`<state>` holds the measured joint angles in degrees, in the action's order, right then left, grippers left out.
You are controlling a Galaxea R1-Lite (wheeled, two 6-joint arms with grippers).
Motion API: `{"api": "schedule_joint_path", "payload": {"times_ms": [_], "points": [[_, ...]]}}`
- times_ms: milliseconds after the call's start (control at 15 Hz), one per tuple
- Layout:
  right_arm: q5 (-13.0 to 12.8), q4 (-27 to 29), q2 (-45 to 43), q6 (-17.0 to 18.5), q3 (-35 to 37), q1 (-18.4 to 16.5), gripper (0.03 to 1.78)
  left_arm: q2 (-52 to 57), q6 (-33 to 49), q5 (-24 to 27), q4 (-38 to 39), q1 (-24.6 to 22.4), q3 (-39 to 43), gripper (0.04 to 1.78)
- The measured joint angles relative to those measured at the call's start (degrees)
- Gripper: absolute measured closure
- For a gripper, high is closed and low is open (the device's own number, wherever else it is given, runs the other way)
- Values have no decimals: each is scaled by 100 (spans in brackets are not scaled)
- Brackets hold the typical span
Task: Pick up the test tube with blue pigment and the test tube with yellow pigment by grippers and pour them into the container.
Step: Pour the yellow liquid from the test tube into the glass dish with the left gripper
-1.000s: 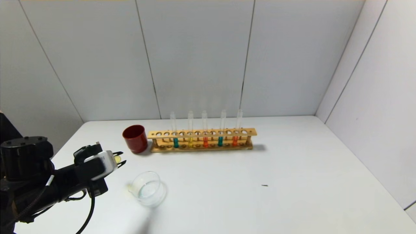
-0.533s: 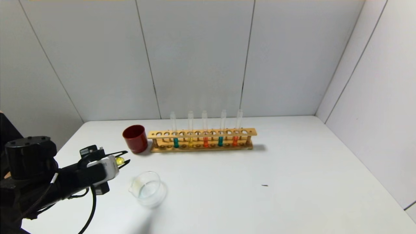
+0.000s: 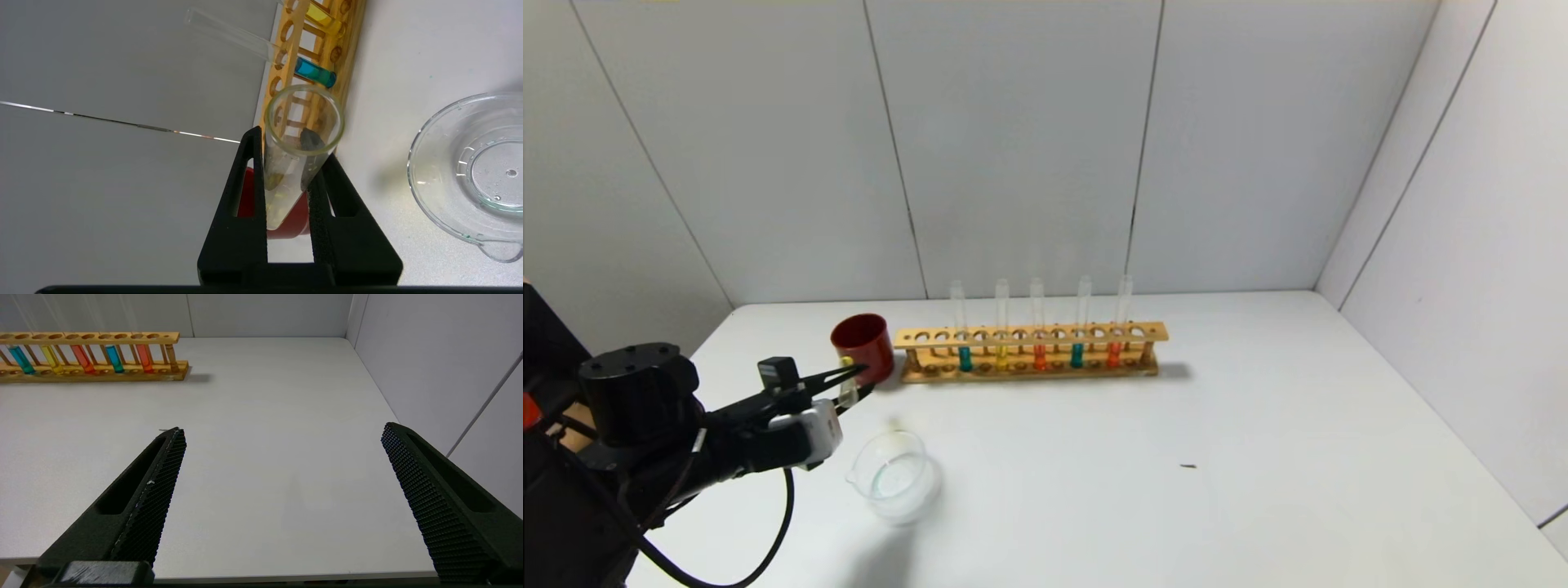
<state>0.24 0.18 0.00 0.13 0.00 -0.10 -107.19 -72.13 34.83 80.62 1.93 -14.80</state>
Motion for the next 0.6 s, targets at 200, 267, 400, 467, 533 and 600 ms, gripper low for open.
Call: {"api": "schedule_joint_path", "payload": {"times_ms": [200,267,400,467,533,600], "points": [[0,0,0,5,0,0,6,-83,-306,0,146,-13,6,149],[0,0,0,2,0,0,6,-99,-366,26,246,-15,9,149],[0,0,0,2,0,0,6,-140,-488,233,364,-63,13,149],[-2,0,0,0,0,0,6,-157,-601,354,372,-135,15,149],[0,0,0,0,0,0,6,-168,-692,508,372,-213,26,149],[0,0,0,2,0,0,6,-184,-778,662,378,-305,41,149]]}}
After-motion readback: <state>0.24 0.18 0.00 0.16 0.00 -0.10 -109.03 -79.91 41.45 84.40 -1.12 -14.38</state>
